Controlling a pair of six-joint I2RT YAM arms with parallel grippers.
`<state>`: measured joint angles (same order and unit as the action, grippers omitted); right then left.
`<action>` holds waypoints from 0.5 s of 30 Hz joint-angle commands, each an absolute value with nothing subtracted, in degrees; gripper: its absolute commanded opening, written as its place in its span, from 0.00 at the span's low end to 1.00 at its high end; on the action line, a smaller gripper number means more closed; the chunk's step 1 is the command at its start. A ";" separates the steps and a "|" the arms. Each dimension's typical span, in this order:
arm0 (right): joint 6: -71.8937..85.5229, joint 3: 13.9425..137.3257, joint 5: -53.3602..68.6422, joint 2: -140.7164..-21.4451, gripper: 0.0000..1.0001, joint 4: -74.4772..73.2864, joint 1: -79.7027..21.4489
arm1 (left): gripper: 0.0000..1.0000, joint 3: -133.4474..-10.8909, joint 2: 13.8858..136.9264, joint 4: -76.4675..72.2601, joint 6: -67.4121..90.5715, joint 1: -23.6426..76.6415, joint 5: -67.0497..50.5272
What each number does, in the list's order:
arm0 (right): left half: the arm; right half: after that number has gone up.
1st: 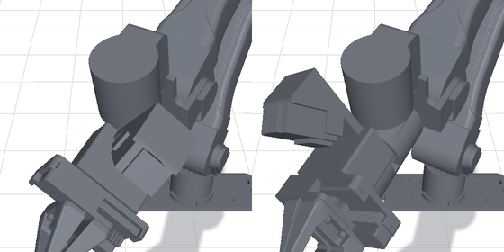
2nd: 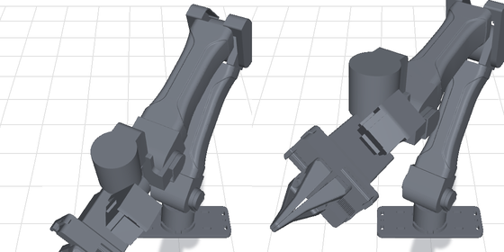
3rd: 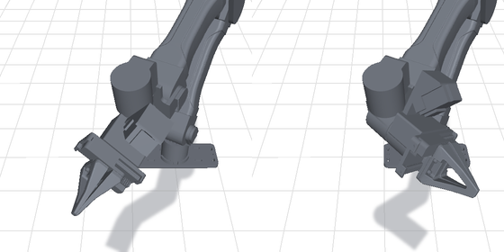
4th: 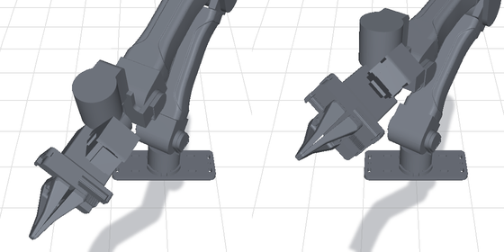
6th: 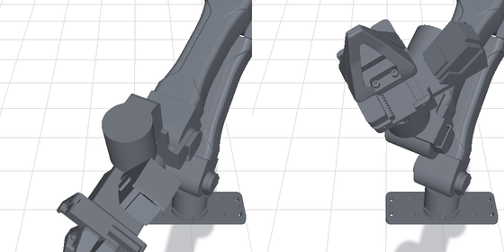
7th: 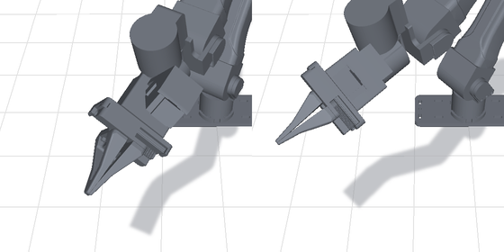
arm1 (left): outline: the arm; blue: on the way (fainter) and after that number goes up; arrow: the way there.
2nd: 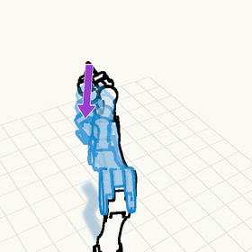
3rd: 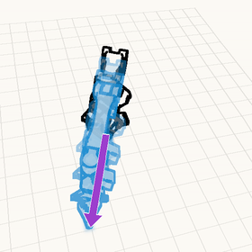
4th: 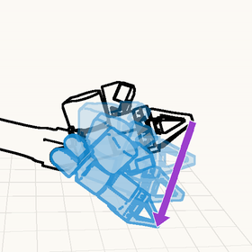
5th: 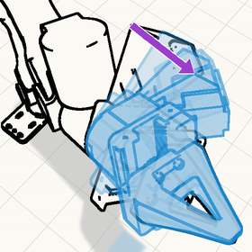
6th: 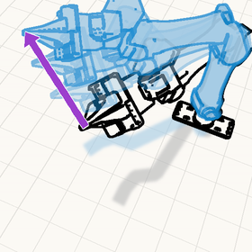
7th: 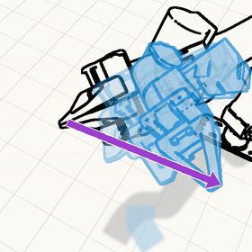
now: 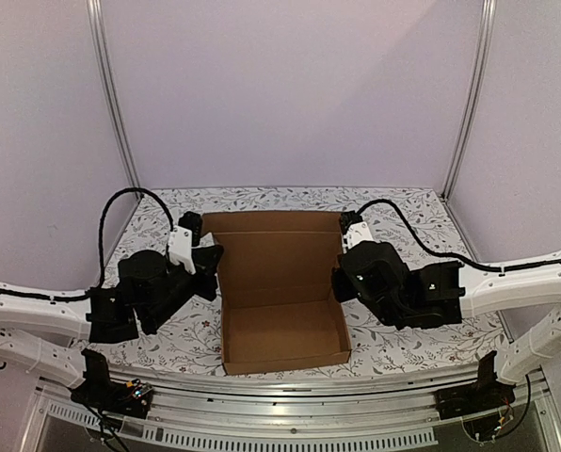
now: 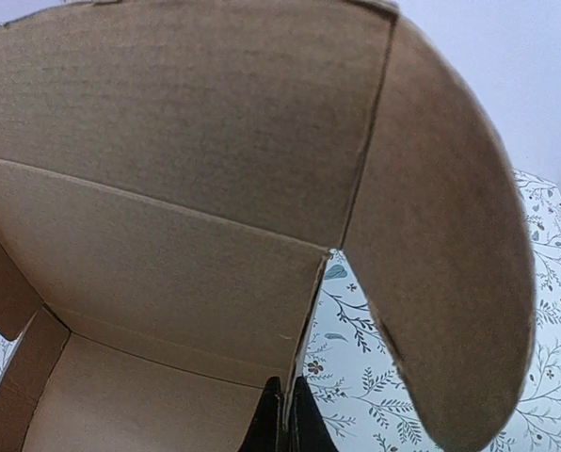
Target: Fold the paper box
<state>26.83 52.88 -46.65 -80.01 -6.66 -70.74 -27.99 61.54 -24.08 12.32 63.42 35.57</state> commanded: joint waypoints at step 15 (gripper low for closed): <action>30.91 47.46 -42.41 -79.49 0.00 0.09 -73.88 | 0.00 -26.94 67.24 -18.23 18.91 73.22 34.30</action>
<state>29.82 49.10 -49.91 -79.55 -1.83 -71.24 -28.08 64.55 -26.15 15.86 69.65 42.68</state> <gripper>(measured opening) 0.007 0.008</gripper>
